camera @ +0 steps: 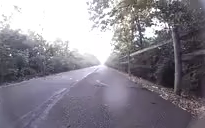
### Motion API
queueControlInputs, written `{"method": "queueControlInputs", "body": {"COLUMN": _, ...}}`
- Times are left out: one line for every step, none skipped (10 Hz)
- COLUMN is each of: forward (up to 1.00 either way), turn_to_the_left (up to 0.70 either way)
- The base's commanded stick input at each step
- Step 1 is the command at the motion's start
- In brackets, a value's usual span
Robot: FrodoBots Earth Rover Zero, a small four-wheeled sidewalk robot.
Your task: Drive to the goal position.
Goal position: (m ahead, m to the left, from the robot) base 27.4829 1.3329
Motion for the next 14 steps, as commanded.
{"method": "queueControlInputs", "body": {"forward": 0.0, "turn_to_the_left": 0.0}}
{"method": "queueControlInputs", "body": {"forward": 0.0, "turn_to_the_left": 0.0}}
{"method": "queueControlInputs", "body": {"forward": 0.0, "turn_to_the_left": 0.0}}
{"method": "queueControlInputs", "body": {"forward": 0.0, "turn_to_the_left": 0.0}}
{"method": "queueControlInputs", "body": {"forward": 1.0, "turn_to_the_left": 0.0}}
{"method": "queueControlInputs", "body": {"forward": 1.0, "turn_to_the_left": 0.0}}
{"method": "queueControlInputs", "body": {"forward": 1.0, "turn_to_the_left": 0.0}}
{"method": "queueControlInputs", "body": {"forward": 1.0, "turn_to_the_left": 0.04}}
{"method": "queueControlInputs", "body": {"forward": 1.0, "turn_to_the_left": 0.4}}
{"method": "queueControlInputs", "body": {"forward": 1.0, "turn_to_the_left": 0.4}}
{"method": "queueControlInputs", "body": {"forward": 1.0, "turn_to_the_left": 0.04}}
{"method": "queueControlInputs", "body": {"forward": 1.0, "turn_to_the_left": 0.0}}
{"method": "queueControlInputs", "body": {"forward": 1.0, "turn_to_the_left": 0.0}}
{"method": "queueControlInputs", "body": {"forward": 1.0, "turn_to_the_left": 0.0}}
